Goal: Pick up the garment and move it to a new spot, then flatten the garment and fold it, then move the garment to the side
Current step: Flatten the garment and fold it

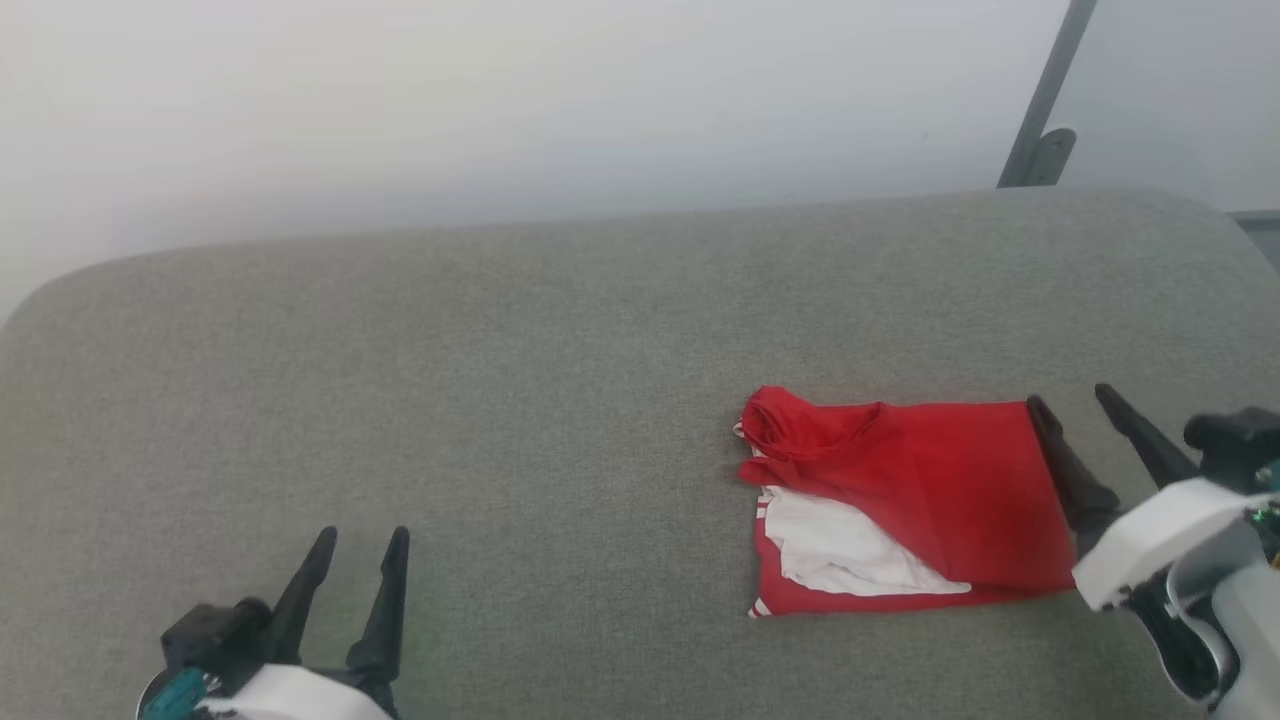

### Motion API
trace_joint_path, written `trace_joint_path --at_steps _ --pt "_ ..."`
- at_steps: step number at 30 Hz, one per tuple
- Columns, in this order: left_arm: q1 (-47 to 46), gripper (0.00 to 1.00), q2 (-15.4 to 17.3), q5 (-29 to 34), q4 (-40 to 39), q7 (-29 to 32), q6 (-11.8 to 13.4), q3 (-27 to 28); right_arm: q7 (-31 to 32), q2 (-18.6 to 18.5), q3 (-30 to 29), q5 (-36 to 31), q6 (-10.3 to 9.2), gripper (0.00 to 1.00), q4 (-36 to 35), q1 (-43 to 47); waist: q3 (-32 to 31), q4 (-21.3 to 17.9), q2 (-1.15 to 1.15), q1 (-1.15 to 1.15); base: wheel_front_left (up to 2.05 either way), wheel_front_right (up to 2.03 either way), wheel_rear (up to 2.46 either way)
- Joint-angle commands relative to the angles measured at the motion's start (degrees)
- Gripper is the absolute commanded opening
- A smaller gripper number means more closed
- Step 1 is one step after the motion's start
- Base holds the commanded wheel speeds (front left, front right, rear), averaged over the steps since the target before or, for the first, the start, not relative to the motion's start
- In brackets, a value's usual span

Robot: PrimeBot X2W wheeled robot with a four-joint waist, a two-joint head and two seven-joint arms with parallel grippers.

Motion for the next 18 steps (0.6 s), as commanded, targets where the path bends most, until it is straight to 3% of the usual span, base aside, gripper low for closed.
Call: trace_joint_path --at_steps 1,18 --pt "0.93 1.00 0.03 0.25 -0.53 -0.27 -0.10 0.49 -0.51 0.39 -0.58 -0.32 0.02 1.00 0.31 0.95 -0.47 -0.30 0.00 0.00 0.00 0.00 0.00" --pt "12.73 1.00 -3.07 5.20 -11.28 -0.27 -0.10 9.60 -0.84 2.41 -15.14 -9.81 0.01 1.00 -12.00 16.58 -2.42 0.88 0.00 0.00 0.00 0.00 0.00"
